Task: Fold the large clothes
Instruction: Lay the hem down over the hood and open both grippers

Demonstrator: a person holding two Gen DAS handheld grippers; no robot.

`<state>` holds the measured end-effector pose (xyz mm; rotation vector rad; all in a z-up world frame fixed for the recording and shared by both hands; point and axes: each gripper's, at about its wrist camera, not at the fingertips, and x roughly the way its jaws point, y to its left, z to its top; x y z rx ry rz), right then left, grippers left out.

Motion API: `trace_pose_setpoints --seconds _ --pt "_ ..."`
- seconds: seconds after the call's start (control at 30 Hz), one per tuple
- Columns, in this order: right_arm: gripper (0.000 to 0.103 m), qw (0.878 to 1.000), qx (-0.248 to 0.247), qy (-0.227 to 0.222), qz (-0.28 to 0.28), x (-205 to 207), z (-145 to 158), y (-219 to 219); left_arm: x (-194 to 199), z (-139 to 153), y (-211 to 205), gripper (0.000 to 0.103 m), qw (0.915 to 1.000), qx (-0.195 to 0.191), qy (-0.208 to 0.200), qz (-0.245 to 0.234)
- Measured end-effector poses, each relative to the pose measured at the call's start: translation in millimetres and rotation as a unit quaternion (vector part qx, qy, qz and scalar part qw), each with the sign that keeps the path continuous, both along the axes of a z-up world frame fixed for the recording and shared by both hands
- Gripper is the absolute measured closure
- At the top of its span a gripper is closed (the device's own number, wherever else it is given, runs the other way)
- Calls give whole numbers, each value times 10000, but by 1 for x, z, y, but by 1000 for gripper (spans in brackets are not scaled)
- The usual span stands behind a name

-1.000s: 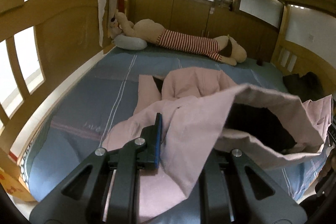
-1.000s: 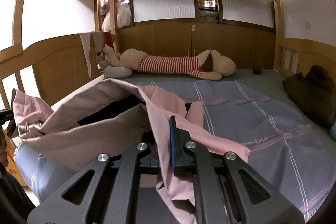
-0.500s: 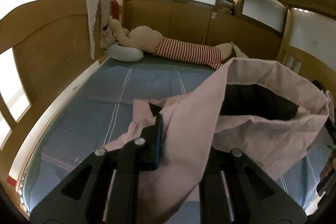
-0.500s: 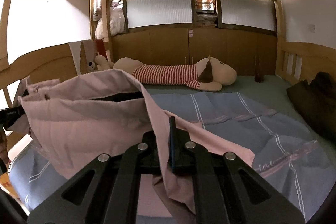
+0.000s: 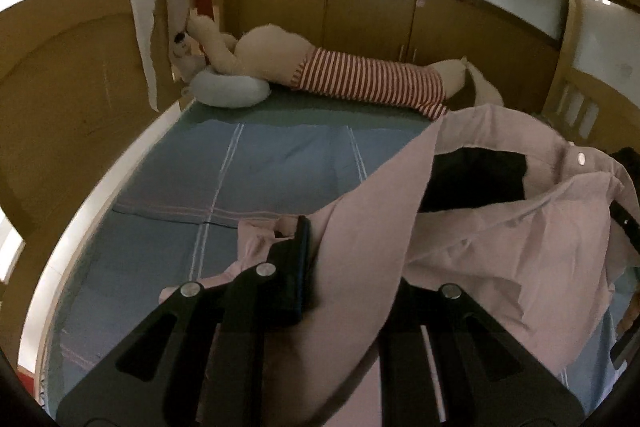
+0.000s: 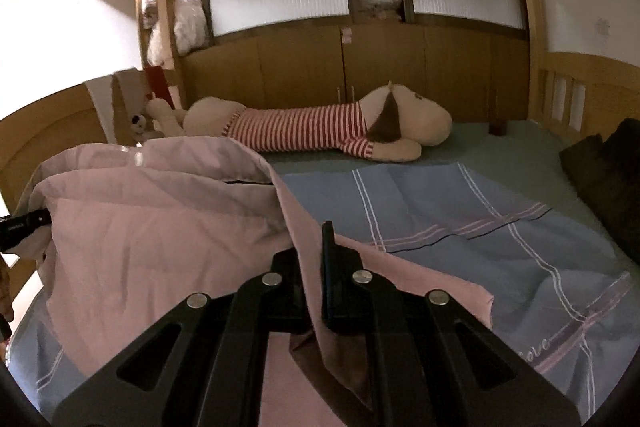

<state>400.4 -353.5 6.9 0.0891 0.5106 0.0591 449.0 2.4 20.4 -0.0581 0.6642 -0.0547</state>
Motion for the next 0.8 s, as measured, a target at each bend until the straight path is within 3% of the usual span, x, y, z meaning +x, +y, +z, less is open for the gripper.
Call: trace_pose_setpoints --seconds 0.33,0.67,0.7,0.77,0.8 --pt "97 9985 -291 386 -262 72 -48 9 70 -51 -4 90 9994 64 322 76" --pt "93 9959 -438 601 -512 106 -87 15 101 -83 -13 81 9988 368 312 106" --pt "88 9959 -423 578 -551 107 -88 15 103 -86 -13 80 9986 402 320 102" --pt "63 9963 -328 525 -599 108 -87 12 106 -88 -14 74 9983 515 283 55" --pt "30 9962 -308 487 -651 108 -85 11 106 -87 -15 68 9981 569 244 44"
